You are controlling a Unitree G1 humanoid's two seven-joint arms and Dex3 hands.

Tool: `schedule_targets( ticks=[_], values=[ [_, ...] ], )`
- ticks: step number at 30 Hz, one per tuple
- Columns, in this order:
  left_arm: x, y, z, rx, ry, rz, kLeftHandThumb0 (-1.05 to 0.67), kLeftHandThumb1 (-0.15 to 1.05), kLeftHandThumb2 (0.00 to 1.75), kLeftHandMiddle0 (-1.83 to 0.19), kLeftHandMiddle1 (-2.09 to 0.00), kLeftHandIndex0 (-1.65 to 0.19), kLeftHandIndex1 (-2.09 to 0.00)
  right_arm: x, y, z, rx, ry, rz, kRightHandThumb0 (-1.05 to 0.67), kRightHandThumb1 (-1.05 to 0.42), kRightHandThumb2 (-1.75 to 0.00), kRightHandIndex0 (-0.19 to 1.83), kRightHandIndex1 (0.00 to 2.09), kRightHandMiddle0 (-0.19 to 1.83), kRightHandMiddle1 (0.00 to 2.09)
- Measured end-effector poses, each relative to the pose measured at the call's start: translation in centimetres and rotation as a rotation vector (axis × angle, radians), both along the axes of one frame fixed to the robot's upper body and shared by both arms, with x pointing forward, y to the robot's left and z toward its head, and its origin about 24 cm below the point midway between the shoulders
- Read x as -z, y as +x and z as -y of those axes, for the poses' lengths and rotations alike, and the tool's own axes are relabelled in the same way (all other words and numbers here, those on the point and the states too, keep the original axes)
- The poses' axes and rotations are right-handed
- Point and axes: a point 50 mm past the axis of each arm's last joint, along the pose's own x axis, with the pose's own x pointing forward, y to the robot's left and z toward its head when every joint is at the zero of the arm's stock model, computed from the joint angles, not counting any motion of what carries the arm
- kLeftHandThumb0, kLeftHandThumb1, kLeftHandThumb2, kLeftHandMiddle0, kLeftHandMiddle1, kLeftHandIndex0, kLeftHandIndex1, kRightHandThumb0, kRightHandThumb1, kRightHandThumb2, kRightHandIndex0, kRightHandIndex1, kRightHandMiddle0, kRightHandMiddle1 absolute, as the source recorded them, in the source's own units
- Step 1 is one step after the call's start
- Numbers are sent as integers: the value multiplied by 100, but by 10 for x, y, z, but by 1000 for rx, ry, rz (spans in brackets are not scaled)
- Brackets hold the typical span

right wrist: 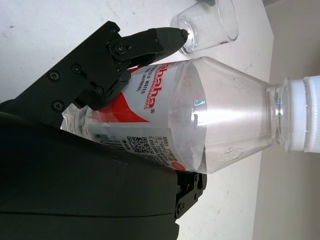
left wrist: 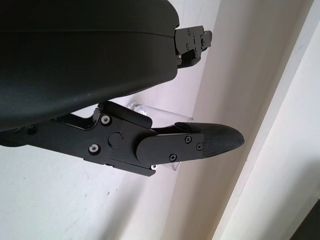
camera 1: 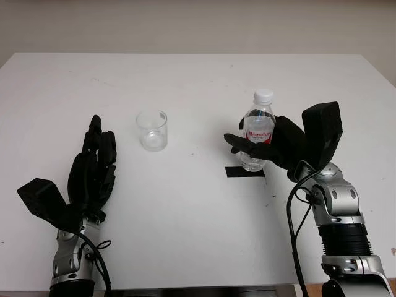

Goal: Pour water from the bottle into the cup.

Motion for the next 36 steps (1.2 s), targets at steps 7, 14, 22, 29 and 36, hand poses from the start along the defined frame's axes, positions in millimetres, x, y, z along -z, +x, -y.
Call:
schedule_targets(
  ticks=[7,14,22,29,36],
  values=[
    [0,0,-1,-1,2,0,-72,105,44,15,-6,14,-5,4,0,-1,23,12,-14,-19,-91,-56,183,209,163,209],
    [0,0,-2,-4,6,-1,-73,105,44,15,-5,14,-5,12,0,-2,40,11,-30,-19,-90,-56,183,209,166,209],
    [-1,-1,-5,-5,18,-3,-73,105,44,15,-6,14,-6,14,0,-6,-44,-8,14,-39,-99,-7,62,209,41,209],
    [0,-2,-7,-9,23,-7,-73,105,44,15,-5,14,-5,16,-5,1,-127,-92,25,-58,-91,-5,-18,99,-17,116],
    [1,-3,-9,-11,23,-16,-73,105,45,15,-5,15,-5,15,-11,4,-166,-150,45,-59,-92,-5,-4,43,-1,43]
  ],
)
